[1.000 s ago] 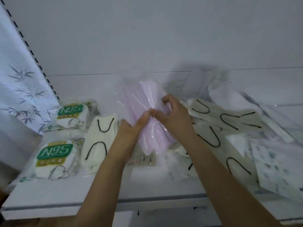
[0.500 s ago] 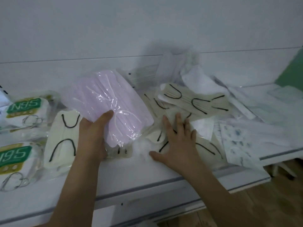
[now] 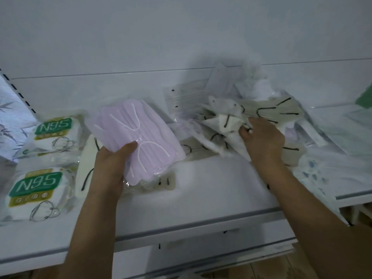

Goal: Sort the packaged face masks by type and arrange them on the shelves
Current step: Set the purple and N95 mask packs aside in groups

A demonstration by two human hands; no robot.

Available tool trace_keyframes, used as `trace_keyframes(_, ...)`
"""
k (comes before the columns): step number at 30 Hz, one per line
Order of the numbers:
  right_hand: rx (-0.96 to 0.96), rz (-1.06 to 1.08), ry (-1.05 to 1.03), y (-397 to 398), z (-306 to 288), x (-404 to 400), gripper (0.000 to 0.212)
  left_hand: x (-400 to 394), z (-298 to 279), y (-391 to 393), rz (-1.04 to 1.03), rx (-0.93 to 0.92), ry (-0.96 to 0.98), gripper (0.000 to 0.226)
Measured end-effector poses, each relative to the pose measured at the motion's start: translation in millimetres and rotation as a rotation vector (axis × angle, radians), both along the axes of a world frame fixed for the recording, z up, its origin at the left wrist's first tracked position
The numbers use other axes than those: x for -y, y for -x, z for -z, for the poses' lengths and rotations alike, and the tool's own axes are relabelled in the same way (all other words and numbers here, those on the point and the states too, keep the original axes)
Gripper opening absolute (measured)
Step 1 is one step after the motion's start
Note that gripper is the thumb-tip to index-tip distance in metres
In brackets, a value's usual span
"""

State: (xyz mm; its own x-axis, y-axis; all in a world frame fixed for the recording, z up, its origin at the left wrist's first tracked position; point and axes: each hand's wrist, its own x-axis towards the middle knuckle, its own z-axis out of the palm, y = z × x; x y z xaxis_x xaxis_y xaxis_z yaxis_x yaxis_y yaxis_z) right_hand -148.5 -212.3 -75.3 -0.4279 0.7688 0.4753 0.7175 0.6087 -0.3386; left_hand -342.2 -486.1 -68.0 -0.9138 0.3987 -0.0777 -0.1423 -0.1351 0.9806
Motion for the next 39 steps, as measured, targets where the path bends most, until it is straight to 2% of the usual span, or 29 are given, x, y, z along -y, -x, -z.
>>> trace_keyframes(2,-0.115,0.009,-0.025,-3.2,0.7,-5.4,0.051,6.2,-1.2,4.2,-0.025,0.003,-0.007,0.042)
trace_keyframes(6,-0.132,-0.009,0.031,-2.7,-6.2,1.4,0.024,14.6,-5.5,10.0,-0.073,-0.008,0.002,0.040)
trace_keyframes(9,0.115,-0.224,0.030,0.0,-4.8,6.1,0.036,19.6,-6.1,11.9,-0.080,0.002,0.011,0.043)
trace_keyframes(11,0.288,-0.360,0.138,-0.4,-10.0,11.1,0.047,22.1,-6.9,11.6,-0.073,0.015,0.024,0.041)
trace_keyframes(13,0.343,-0.463,0.216,-0.8,-18.5,15.6,0.053,24.4,-8.4,11.5,-0.076,0.021,0.033,0.030)
trace_keyframes(15,0.315,-0.526,0.244,0.0,-25.4,20.5,0.039,26.5,-9.3,10.8,-0.077,0.028,0.013,0.026)
trace_keyframes(17,0.265,-0.589,0.257,1.5,-26.9,24.5,0.007,28.7,-10.1,10.4,-0.078,0.040,-0.001,0.032)
trace_keyframes(20,0.135,-0.536,0.232,3.9,-23.0,27.8,0.040,34.1,-7.6,12.9,-0.092,0.056,-0.012,0.035)
trace_keyframes(24,-0.249,-0.403,0.091,30.7,-45.0,57.2,0.030,45.6,-10.6,21.1,-0.152,0.031,-0.073,0.046)
trace_keyframes(25,-0.292,-0.419,0.094,45.4,-54.2,69.2,0.028,50.3,-12.5,25.0,-0.185,0.018,-0.093,0.049)
trace_keyframes(27,-0.216,-0.454,0.123,82.9,-60.4,92.0,0.033,61.4,-16.3,32.8,-0.248,0.000,-0.118,0.057)
trace_keyframes(28,-0.148,-0.483,0.199,102.5,-58.4,102.1,0.035,66.9,-17.7,35.7,-0.266,-0.010,-0.122,0.059)
trace_keyframes(30,-0.059,-0.527,0.517,140.1,-44.7,113.8,0.031,77.0,-16.3,39.2,-0.263,-0.020,-0.108,0.055)
trace_keyframes(32,-0.058,-0.577,0.788,155.4,-36.4,127.8,0.044,82.8,-14.3,34.5,-0.226,-0.021,-0.053,0.051)
trace_keyframes(35,-0.233,-0.724,0.842,151.6,-40.2,143.1,0.058,82.4,-13.9,23.4,-0.116,-0.047,0.035,0.042)
trace_keyframes(38,-0.186,-0.887,0.956,144.1,-47.2,158.5,0.079,67.0,-17.3,9.5,0.027,-0.109,0.068,0.033)
trace_keyframes(39,-0.220,-0.917,0.992,142.0,-47.8,163.1,0.079,61.3,-20.6,4.4,0.066,-0.130,0.074,0.030)
